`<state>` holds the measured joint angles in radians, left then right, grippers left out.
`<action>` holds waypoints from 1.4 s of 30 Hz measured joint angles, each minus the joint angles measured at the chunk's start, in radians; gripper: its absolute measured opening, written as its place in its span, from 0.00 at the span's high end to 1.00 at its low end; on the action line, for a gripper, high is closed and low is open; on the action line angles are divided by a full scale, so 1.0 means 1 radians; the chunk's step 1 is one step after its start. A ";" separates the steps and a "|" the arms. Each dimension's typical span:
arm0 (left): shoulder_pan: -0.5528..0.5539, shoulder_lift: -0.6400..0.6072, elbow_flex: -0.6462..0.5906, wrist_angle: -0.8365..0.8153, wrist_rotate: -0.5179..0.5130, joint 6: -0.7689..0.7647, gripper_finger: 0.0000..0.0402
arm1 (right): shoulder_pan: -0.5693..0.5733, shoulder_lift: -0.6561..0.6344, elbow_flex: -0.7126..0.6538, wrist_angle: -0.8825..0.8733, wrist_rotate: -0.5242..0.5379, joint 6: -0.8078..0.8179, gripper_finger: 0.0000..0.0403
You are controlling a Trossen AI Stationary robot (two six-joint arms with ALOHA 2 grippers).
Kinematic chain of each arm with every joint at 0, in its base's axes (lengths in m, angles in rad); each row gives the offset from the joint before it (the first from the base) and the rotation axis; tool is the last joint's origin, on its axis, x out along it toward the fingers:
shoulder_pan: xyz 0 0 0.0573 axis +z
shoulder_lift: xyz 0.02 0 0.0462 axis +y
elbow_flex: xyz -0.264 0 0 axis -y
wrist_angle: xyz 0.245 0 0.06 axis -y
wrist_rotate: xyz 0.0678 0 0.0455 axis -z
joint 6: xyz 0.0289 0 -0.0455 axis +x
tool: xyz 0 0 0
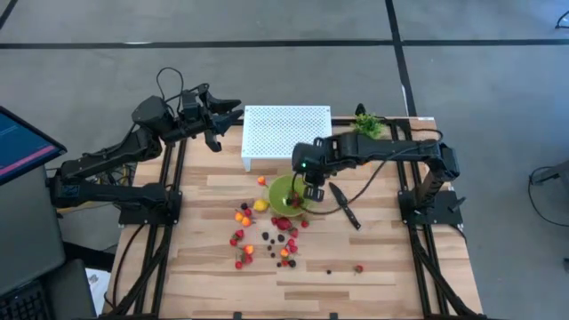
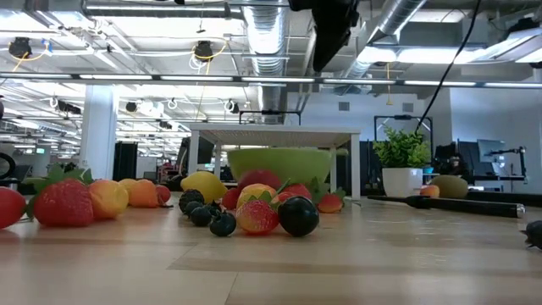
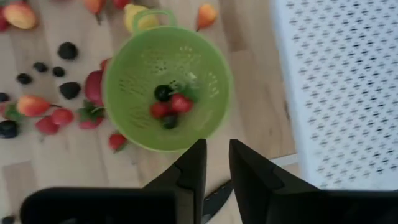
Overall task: Pick & Place Fruit
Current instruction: Adjust the green strainer bowl on the shelf, then put the green strainer bowl on the shelf
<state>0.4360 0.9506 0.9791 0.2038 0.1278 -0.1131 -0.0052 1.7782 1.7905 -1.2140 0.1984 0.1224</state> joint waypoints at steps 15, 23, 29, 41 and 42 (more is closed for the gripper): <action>0.000 0.000 0.000 0.000 0.000 0.000 0.65 | 0.214 0.009 0.000 -0.061 0.073 0.208 0.85; 0.000 0.000 0.000 0.000 0.000 0.000 0.65 | 0.299 0.030 -0.035 0.026 0.058 0.148 0.85; 0.000 0.000 0.000 0.000 0.000 0.000 0.65 | 0.319 0.067 -0.050 0.116 0.062 -0.035 0.85; 0.000 0.000 0.000 0.001 0.000 0.000 0.65 | 0.245 0.217 -0.047 0.110 -0.034 -0.238 0.76; 0.000 0.000 0.000 0.001 0.000 0.000 0.65 | 0.232 0.225 -0.047 0.124 -0.051 -0.241 0.74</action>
<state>0.4362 0.9508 0.9794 0.2045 0.1278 -0.1131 0.2273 2.0034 1.7438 -1.0898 0.1475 -0.1188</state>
